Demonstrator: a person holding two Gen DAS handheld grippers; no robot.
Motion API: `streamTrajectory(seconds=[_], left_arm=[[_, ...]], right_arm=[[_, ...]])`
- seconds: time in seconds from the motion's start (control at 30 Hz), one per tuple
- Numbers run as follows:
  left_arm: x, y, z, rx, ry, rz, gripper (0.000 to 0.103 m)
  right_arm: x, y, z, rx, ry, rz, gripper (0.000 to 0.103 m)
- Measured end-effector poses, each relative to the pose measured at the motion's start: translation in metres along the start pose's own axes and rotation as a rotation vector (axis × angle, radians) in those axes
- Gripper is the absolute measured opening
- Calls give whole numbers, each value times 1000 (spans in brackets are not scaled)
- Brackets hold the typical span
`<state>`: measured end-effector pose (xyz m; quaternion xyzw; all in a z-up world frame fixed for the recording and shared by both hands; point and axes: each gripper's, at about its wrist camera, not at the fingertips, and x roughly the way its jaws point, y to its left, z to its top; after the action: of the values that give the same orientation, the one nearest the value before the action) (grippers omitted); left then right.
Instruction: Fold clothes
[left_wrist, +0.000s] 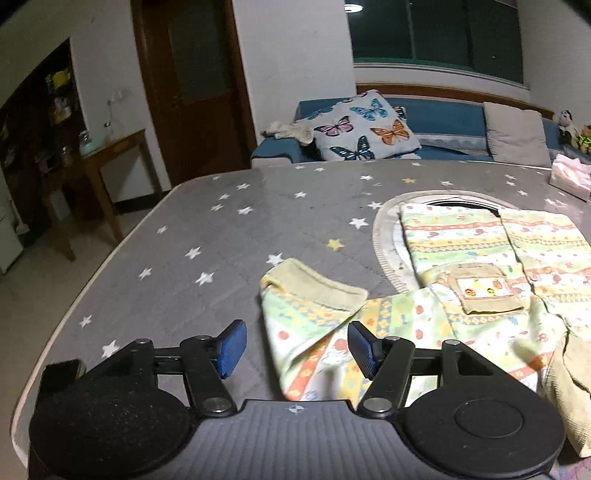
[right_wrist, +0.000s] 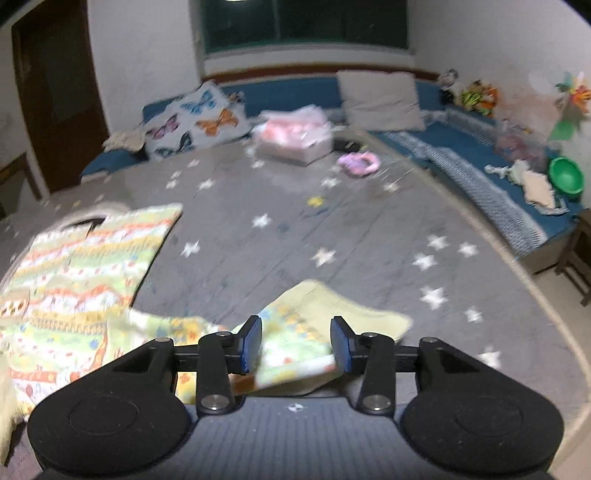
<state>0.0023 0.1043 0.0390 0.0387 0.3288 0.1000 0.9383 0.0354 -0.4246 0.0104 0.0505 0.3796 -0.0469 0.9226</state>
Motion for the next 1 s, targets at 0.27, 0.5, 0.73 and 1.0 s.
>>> streamTrajectory(seconds=[0.27, 0.5, 0.73, 1.0], left_arm=[[8, -3, 2, 10, 8, -3, 64], [14, -12, 0, 34, 18, -22, 64], [19, -13, -1, 50, 25, -12, 64], [36, -21, 0, 116, 27, -17, 66]], right_arm=[[-19, -21, -28, 47, 50, -54, 44], [-30, -20, -26, 31, 8, -79, 45], [9, -8, -9, -13, 28, -58, 49], [37, -5, 14, -10, 9, -60, 53]])
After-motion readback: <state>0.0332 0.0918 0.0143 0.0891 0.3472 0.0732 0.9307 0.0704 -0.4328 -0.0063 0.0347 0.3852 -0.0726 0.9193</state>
